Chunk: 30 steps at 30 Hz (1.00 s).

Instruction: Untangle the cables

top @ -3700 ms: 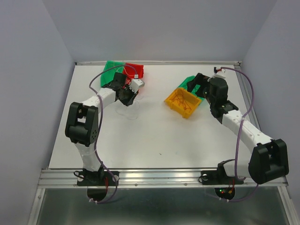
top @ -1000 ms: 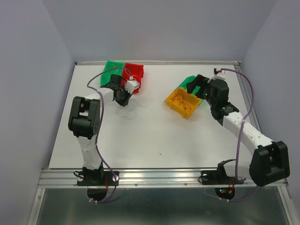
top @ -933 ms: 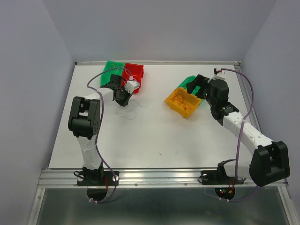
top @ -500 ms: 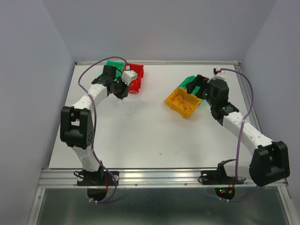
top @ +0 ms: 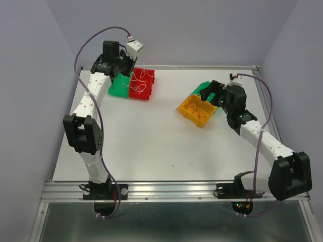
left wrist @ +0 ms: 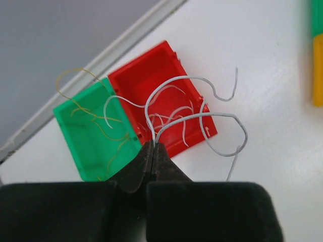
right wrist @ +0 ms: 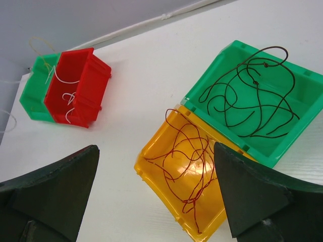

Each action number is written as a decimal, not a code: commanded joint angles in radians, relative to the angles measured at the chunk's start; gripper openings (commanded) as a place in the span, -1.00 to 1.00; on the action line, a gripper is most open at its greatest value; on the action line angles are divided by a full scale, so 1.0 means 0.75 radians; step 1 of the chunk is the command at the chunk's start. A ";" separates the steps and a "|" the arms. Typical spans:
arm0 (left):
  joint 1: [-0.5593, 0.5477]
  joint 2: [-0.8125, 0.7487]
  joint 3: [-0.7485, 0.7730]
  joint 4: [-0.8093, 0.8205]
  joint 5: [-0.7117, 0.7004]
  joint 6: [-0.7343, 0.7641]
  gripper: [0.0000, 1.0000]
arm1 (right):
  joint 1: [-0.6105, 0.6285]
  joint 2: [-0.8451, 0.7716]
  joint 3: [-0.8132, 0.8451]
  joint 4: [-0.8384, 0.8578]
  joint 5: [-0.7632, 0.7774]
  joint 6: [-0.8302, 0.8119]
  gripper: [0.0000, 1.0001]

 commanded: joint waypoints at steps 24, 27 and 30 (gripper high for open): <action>-0.119 0.624 0.304 0.352 -0.541 -0.138 -1.00 | 0.004 -0.035 -0.029 0.079 -0.004 -0.018 1.00; -0.137 0.683 0.318 0.348 -0.566 -0.124 -1.00 | 0.004 -0.039 -0.031 0.079 -0.004 -0.014 1.00; -0.161 0.748 0.335 0.334 -0.601 -0.107 -1.00 | 0.004 -0.037 -0.031 0.082 -0.006 -0.012 1.00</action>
